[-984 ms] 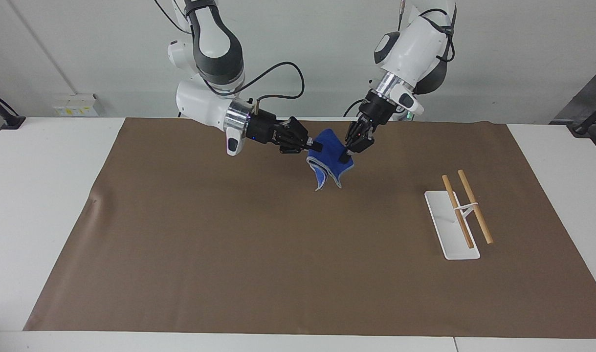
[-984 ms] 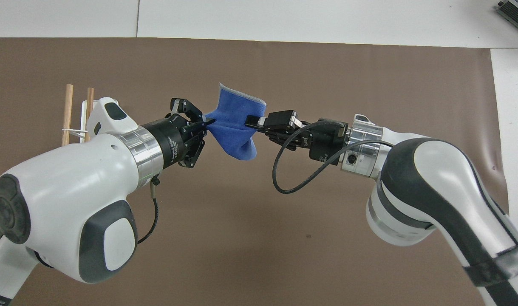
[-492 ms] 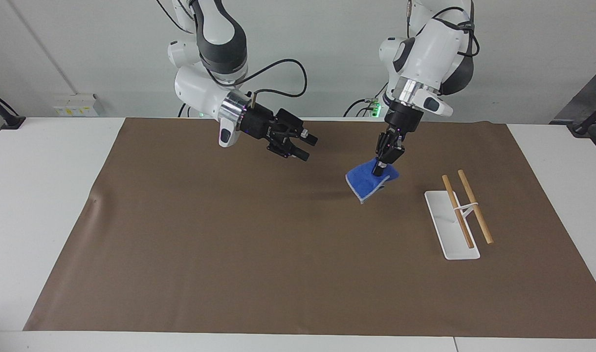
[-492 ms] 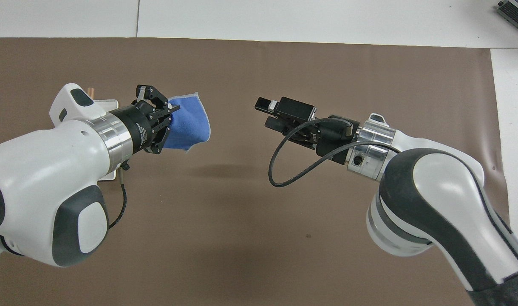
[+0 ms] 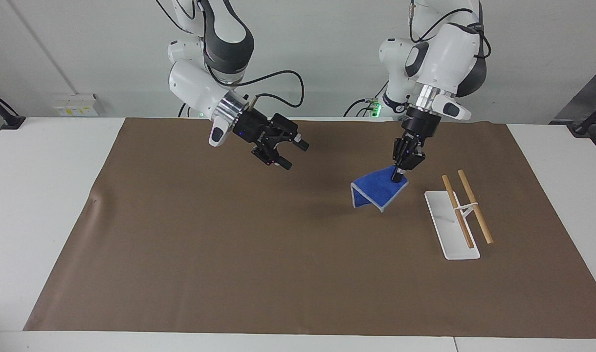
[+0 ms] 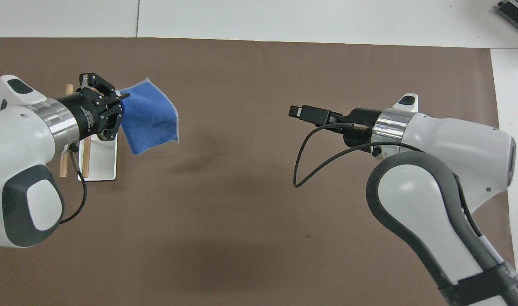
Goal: Right arm passes towel to left arm to hang
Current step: 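Carry the towel with the left gripper while the right gripper withdraws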
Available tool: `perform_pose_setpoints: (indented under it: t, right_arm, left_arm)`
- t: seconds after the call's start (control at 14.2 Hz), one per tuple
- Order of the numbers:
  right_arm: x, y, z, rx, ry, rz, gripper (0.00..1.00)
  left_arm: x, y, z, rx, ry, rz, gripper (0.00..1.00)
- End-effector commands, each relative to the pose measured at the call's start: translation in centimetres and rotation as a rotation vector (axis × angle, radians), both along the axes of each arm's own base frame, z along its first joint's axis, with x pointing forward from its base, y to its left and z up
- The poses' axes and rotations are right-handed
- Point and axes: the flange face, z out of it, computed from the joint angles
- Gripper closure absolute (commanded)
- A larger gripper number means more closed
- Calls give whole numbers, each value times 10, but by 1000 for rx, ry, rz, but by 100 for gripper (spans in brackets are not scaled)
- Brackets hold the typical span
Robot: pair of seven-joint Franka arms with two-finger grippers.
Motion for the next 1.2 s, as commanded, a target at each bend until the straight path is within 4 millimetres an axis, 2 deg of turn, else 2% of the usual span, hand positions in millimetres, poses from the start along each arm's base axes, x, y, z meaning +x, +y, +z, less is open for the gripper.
perform_pose_setpoints:
  t: [0.0,0.21,0.42,0.7,0.77,0.91,0.98,1.12]
  right_arm:
    - [5,-24,-5,-215,-15,66,0]
    - [7,-41,2,-430,0,147,0]
    - [10,-42,22,-574,8,181,0]
    - [13,-63,56,-668,68,161,0]
    - [15,-74,70,-679,86,152,0]
    - [12,-98,91,-689,133,132,0]
    - [6,-108,105,-690,146,120,0]
    - [-4,-130,120,-689,170,90,0]
  left_arm:
    - [3,41,-7,19,-2,79,100]
    - [4,85,-18,20,-6,166,100]
    - [-3,126,-36,-18,-5,310,100]
    - [-8,170,-56,-34,11,425,100]
    - [-10,182,-61,-41,18,459,100]
    - [-15,191,-73,-51,47,494,100]
    - [-17,194,-75,-55,53,507,100]
    - [-19,214,-76,-57,55,545,100]
